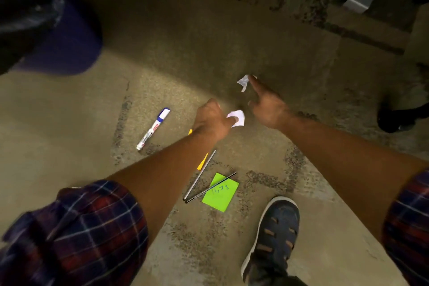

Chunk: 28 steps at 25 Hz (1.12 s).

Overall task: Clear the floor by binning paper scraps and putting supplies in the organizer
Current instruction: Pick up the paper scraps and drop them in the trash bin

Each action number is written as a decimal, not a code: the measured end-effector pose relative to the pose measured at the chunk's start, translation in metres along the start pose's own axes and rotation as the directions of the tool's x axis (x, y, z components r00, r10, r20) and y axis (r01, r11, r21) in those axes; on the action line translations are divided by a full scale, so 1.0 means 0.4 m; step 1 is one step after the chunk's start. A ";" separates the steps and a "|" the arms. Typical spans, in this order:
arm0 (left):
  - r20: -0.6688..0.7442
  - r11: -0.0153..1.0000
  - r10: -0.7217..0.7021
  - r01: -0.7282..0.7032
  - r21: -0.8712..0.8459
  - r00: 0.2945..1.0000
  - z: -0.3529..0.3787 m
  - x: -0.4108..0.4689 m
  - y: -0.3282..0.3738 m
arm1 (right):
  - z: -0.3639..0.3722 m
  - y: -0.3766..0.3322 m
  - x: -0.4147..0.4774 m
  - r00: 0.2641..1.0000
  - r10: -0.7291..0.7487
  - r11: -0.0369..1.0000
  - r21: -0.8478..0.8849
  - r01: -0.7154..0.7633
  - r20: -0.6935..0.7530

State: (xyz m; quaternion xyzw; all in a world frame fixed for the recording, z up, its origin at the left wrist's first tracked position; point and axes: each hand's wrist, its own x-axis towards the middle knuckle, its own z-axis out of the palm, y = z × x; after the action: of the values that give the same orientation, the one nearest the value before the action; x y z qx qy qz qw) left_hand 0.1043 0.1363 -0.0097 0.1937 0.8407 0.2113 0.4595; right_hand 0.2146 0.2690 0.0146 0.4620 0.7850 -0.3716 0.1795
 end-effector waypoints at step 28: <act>-0.120 0.685 -0.212 0.060 -0.726 0.970 -0.550 -0.269 0.066 | -0.087 -0.484 -0.233 0.914 0.086 0.801 0.572 0.174 -0.397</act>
State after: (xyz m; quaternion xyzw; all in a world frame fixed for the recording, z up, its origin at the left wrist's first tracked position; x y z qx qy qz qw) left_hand -0.0261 0.0633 0.1862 -0.0858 0.7441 0.5054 0.4284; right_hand 0.0978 0.1825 0.1767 0.5425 0.6584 -0.4998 -0.1498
